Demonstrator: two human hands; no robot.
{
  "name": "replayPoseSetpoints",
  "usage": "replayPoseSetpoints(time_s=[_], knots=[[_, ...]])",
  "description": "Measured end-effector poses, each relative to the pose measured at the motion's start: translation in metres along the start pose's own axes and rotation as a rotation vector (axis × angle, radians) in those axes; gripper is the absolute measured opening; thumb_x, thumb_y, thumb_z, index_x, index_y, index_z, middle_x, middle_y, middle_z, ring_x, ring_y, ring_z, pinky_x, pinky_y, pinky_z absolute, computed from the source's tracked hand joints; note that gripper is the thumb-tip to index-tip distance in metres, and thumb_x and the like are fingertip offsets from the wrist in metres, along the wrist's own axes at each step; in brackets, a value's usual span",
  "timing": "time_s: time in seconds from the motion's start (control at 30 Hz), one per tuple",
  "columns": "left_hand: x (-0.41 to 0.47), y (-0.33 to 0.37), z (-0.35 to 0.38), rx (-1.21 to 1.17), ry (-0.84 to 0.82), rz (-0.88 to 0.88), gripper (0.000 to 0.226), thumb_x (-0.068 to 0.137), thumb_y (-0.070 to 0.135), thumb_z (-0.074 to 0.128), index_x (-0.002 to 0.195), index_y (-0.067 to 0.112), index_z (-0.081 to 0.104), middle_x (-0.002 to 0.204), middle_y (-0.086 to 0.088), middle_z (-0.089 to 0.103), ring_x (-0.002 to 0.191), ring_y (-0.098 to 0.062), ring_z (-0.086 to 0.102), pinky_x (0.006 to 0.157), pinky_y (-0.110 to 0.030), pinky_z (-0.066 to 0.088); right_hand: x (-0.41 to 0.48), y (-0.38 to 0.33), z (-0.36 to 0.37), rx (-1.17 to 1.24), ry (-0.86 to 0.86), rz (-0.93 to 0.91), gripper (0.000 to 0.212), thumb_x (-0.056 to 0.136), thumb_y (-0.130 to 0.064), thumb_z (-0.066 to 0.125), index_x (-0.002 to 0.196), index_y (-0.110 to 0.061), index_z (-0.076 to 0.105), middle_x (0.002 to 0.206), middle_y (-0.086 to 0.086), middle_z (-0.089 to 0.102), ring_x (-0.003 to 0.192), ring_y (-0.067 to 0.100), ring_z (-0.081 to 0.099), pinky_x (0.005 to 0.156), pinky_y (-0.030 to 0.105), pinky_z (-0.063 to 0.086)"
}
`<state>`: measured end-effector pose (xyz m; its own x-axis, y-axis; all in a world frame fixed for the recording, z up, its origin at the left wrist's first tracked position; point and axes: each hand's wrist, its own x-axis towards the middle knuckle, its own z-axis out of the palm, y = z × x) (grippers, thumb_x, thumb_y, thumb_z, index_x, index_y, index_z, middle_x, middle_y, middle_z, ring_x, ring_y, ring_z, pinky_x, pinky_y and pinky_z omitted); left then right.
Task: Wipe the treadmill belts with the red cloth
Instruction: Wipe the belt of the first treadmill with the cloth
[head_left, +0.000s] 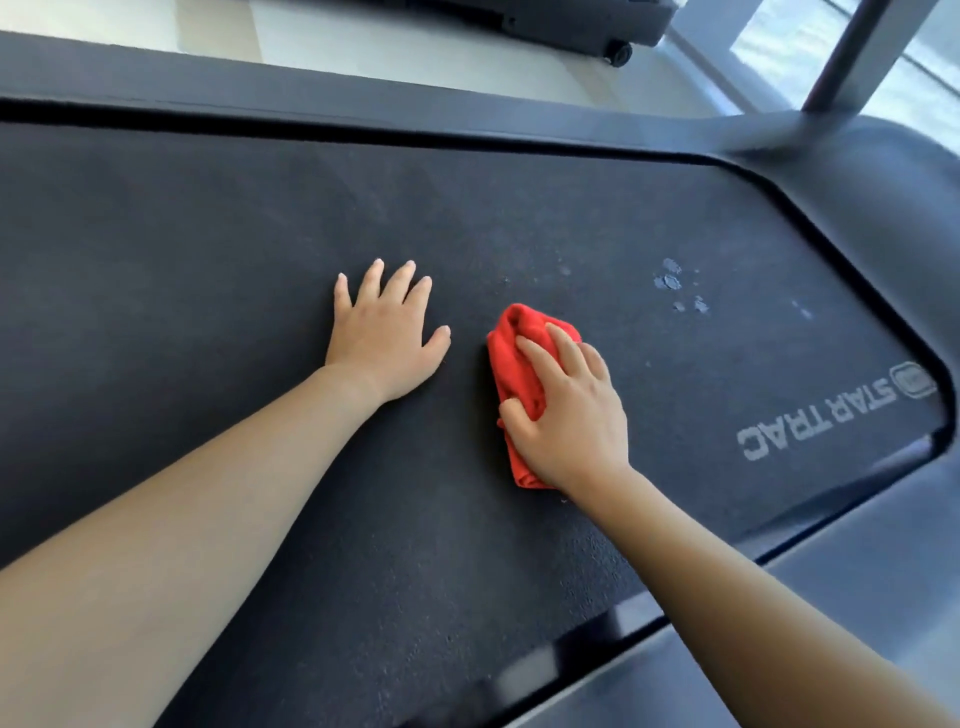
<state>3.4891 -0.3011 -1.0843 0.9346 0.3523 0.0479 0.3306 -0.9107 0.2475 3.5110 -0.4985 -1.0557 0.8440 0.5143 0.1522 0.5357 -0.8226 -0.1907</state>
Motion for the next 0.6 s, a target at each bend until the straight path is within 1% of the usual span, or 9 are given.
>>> replayPoseSetpoints(time_s=[0.1, 0.2, 0.33, 0.47, 0.53, 0.6], knots=[[-0.002, -0.001, 0.000, -0.013, 0.007, 0.021, 0.062, 0.094, 0.048, 0.034, 0.147, 0.018, 0.025, 0.158, -0.001, 0.016, 0.145, -0.027, 0.007, 0.115, -0.054, 0.005, -0.038, -0.017, 0.000, 0.019, 0.021, 0.002, 0.063, 0.073, -0.044, 0.048, 0.134, -0.029, 0.050, 0.147, -0.003, 0.040, 0.132, 0.026, 0.032, 0.090, 0.041, 0.044], [-0.010, -0.007, -0.001, -0.046, 0.020, 0.058, 0.056, 0.096, 0.042, 0.035, 0.147, 0.019, 0.028, 0.157, 0.000, 0.018, 0.145, -0.023, 0.010, 0.116, -0.048, 0.006, -0.057, -0.030, 0.001, -0.008, 0.024, 0.020, 0.063, 0.073, -0.047, 0.044, 0.133, -0.030, 0.050, 0.146, -0.003, 0.040, 0.133, 0.027, 0.032, 0.090, 0.041, 0.044], [-0.025, -0.021, -0.004, -0.100, 0.031, 0.102, 0.051, 0.097, 0.037, 0.035, 0.146, 0.024, 0.030, 0.157, 0.002, 0.020, 0.145, -0.017, 0.012, 0.117, -0.041, 0.008, -0.036, -0.040, 0.003, 0.001, -0.007, 0.082, 0.060, 0.075, -0.044, 0.045, 0.133, -0.029, 0.048, 0.148, -0.005, 0.036, 0.133, 0.026, 0.028, 0.092, 0.042, 0.043], [-0.036, -0.031, -0.010, -0.105, 0.029, 0.119, 0.049, 0.098, 0.035, 0.035, 0.146, 0.026, 0.030, 0.157, 0.003, 0.020, 0.145, -0.015, 0.013, 0.117, -0.038, 0.009, -0.010, -0.059, 0.005, 0.015, -0.032, 0.141, 0.050, 0.082, -0.040, 0.049, 0.130, -0.026, 0.046, 0.149, -0.004, 0.031, 0.133, 0.025, 0.023, 0.091, 0.043, 0.042], [-0.041, -0.033, -0.011, -0.109, 0.025, 0.119, 0.048, 0.098, 0.034, 0.035, 0.146, 0.026, 0.031, 0.157, 0.002, 0.021, 0.145, -0.015, 0.014, 0.117, -0.038, 0.009, -0.019, -0.063, 0.005, 0.000, -0.044, 0.126, 0.049, 0.083, -0.039, 0.050, 0.130, -0.025, 0.046, 0.150, -0.003, 0.029, 0.135, 0.026, 0.021, 0.090, 0.042, 0.041], [-0.044, -0.035, -0.012, -0.107, 0.022, 0.119, 0.048, 0.098, 0.034, 0.036, 0.145, 0.026, 0.032, 0.157, 0.001, 0.021, 0.145, -0.016, 0.014, 0.117, -0.038, 0.010, -0.034, -0.063, 0.003, 0.000, -0.056, 0.074, 0.052, 0.083, -0.039, 0.051, 0.132, -0.026, 0.044, 0.151, -0.003, 0.027, 0.135, 0.027, 0.021, 0.090, 0.040, 0.040]])
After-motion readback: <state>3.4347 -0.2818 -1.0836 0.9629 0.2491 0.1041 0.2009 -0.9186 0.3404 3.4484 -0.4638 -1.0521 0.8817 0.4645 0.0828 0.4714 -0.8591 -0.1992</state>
